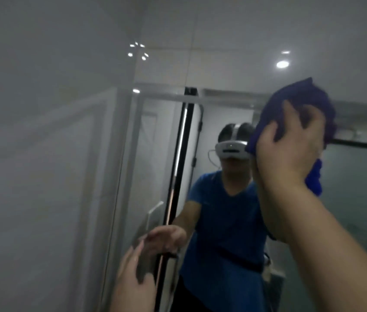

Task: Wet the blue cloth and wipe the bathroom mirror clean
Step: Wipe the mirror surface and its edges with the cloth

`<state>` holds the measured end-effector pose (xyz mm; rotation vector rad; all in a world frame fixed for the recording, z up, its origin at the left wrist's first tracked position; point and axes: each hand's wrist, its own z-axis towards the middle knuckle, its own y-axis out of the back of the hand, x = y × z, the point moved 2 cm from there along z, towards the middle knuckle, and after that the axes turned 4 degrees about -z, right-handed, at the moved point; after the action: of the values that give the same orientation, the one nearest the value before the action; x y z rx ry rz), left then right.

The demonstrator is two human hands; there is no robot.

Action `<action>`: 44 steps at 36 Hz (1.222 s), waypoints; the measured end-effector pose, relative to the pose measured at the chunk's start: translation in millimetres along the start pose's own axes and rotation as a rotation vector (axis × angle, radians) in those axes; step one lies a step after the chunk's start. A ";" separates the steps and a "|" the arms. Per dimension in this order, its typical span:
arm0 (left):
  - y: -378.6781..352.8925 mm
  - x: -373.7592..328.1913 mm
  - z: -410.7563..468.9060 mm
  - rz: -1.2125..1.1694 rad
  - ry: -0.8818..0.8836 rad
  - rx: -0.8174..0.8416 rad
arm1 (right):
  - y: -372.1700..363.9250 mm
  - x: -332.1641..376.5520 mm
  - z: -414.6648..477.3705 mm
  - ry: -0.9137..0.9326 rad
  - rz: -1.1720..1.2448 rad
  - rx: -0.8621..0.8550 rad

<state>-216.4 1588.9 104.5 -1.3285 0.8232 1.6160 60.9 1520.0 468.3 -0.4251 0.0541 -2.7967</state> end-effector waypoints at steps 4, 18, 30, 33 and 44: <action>0.5 -143.8 -32.3 0.123 -0.326 -0.099 | -8.9 32.5 -54.1 0.276 -0.131 0.232; 8.0 -280.8 48.1 0.366 -0.519 -0.265 | 96.0 -127.5 -14.1 0.201 -0.117 0.240; -5.2 -269.4 52.7 0.403 -0.551 -0.370 | 98.4 -116.3 56.8 -0.411 -0.100 -0.116; -4.3 -268.3 52.4 0.378 -0.559 -0.368 | 69.6 -67.8 57.5 -0.263 -0.118 -0.044; -2.2 -276.5 42.7 0.329 -0.498 -0.321 | -50.5 100.9 8.5 0.495 -0.127 0.378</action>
<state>-215.5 1570.2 383.7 -0.9530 0.5041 2.2916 -43.2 1536.9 509.2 0.3648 -0.3961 -2.8715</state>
